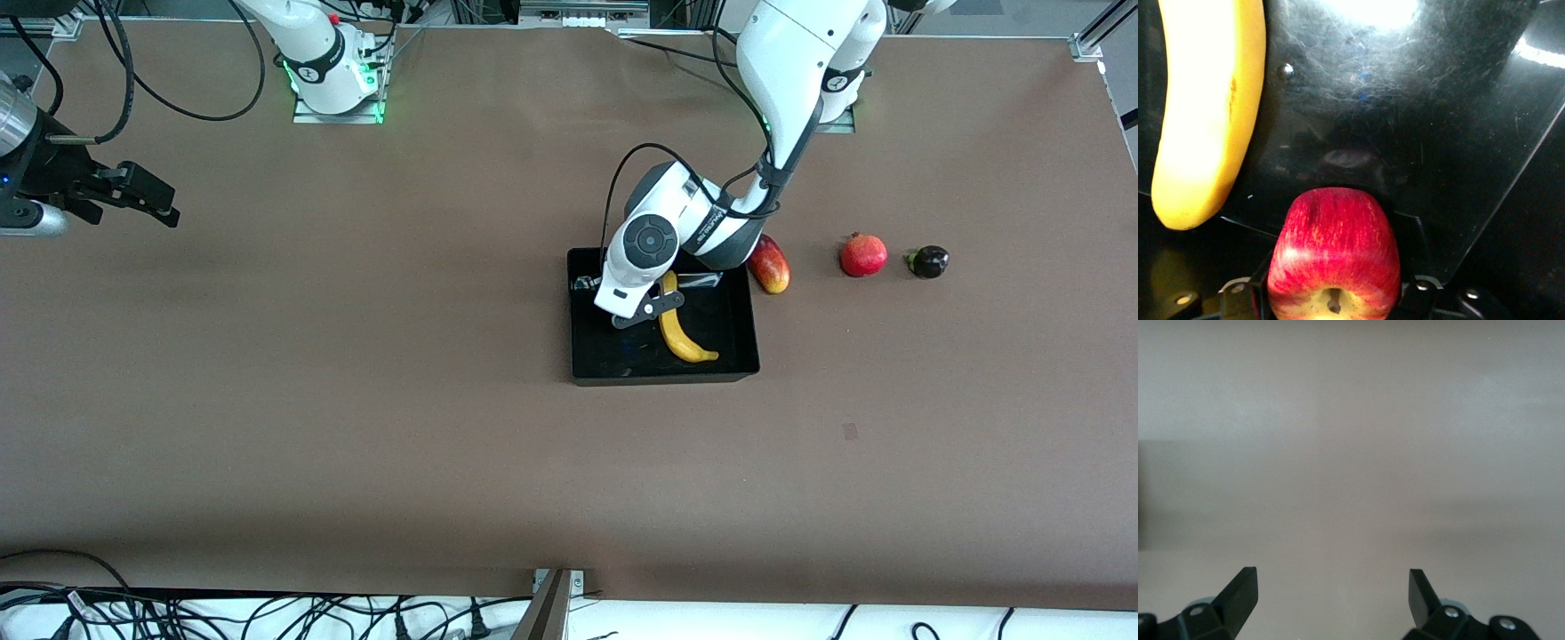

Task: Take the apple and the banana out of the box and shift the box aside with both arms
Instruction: 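Carry the apple out of the tray with the left gripper and set it down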

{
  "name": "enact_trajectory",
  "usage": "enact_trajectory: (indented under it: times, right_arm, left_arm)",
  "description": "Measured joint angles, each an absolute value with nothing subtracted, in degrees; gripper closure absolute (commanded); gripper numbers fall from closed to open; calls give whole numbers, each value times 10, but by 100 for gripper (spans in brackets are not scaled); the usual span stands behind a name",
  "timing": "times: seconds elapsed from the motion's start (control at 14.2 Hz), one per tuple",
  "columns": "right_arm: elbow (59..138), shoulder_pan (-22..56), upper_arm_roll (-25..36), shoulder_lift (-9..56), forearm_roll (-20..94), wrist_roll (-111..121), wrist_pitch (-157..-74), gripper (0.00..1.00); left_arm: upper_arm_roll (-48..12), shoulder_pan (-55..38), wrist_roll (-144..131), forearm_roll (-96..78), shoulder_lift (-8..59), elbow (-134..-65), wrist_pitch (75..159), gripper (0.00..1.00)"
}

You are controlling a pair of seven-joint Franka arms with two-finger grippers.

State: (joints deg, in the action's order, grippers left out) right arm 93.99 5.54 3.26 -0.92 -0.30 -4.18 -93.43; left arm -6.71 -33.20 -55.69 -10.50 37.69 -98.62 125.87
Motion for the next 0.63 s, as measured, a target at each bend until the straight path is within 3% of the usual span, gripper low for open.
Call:
enact_trajectory:
  times: [0.14,0.28,0.49,0.63]
  right_arm:
    - [940,55,33,-9,-3,-42,-934,0]
    - [940,55,33,-9,-3,-42,-934,0]
    - [940,55,33,-9,-3,-42,-934,0]
    - [940,55,33,-9,-3,-42,-934,0]
  left_arm:
    - [-67,-324,-550,-105,370,-979,1228,100]
    - [-67,-296,-524,-104,350,-938,1135,100]
    - [-64,-199,-408,-102,299,-846,967,100]
    - [-61,-111,-284,-95,273,-818,911,100]
